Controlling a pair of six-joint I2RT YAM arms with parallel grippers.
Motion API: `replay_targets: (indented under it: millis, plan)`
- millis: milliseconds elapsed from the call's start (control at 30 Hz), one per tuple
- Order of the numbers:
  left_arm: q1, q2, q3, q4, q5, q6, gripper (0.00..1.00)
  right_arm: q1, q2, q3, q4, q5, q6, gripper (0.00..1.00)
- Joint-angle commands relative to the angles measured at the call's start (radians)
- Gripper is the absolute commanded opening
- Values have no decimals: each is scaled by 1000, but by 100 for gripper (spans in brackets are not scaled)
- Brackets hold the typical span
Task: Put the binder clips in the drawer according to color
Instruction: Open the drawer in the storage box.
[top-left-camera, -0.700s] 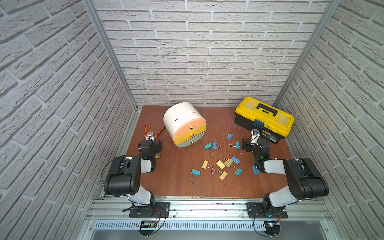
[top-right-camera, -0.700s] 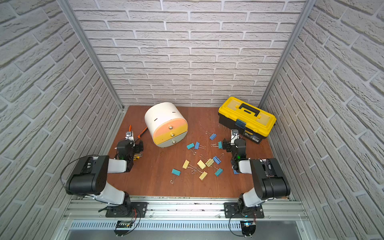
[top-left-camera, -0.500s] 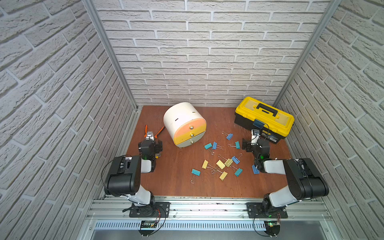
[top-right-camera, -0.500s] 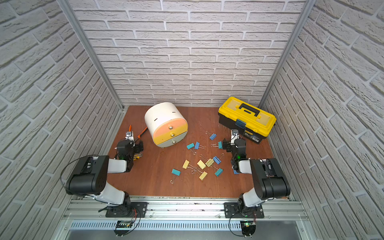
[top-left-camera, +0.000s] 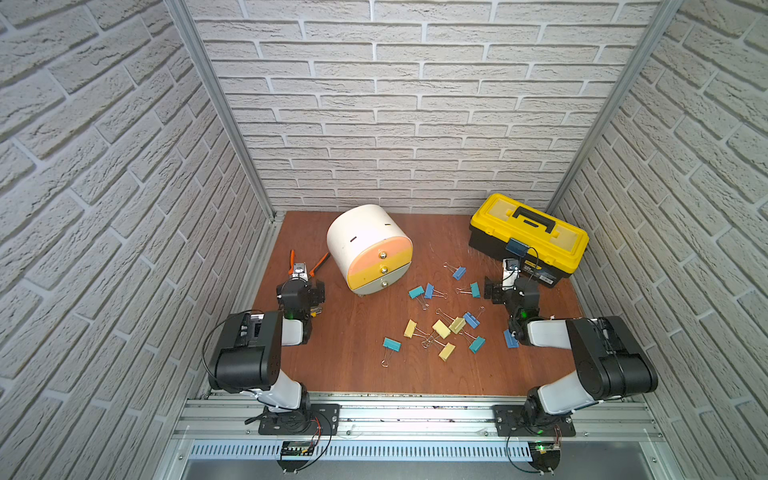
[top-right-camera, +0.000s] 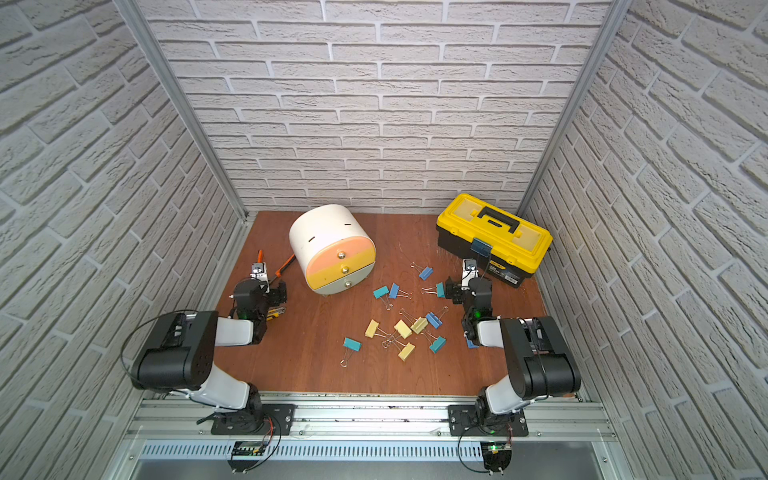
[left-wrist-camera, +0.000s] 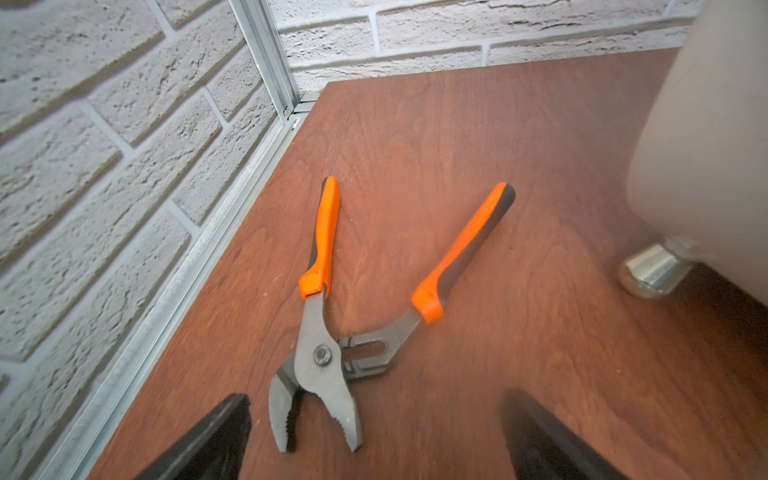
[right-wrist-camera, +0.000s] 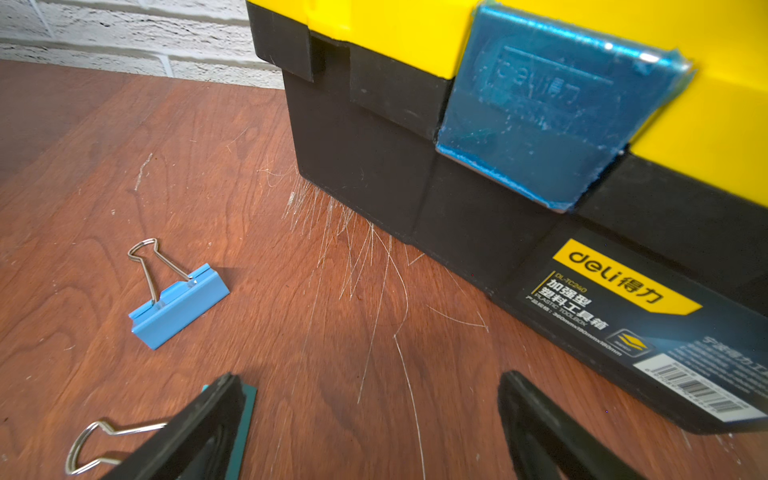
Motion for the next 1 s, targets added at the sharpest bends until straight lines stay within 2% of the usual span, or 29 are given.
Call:
replay_targets:
  millis: [0,67,133,233,300,367,500,633,700,800,967]
  plan:
    - [12,-59,38,-35,-14,-16,98,-10,-89,1,-18,77,39,99]
    - [-1,-123,115,-254,-109,-38,98,-9,-170,-7,-82,90,54,99]
    - [8,-161,247,-550,-167,-104,98,-8,-285,73,-377,127,140,99]
    - [5,-209,346,-801,-167,-176,99,-15,-338,270,-877,236,352,99]
    - [11,-256,382,-930,-167,-278,98,-18,-346,356,-1061,186,394,99]
    - [23,-299,422,-1069,-162,-394,98,-18,-396,361,-1090,72,456,99]
    - [57,-383,487,-1272,51,-535,98,-18,-488,357,-1057,-142,609,97]
    - [58,-502,507,-1342,263,-649,86,17,-440,449,-1072,-389,728,75]
    - [56,-560,510,-1354,338,-706,80,73,-419,481,-1039,-440,779,69]
    - [47,-642,504,-1356,424,-805,76,180,-385,538,-992,-454,829,64]
    - [-48,-751,496,-1356,448,-918,73,341,-272,653,-924,-478,866,53]
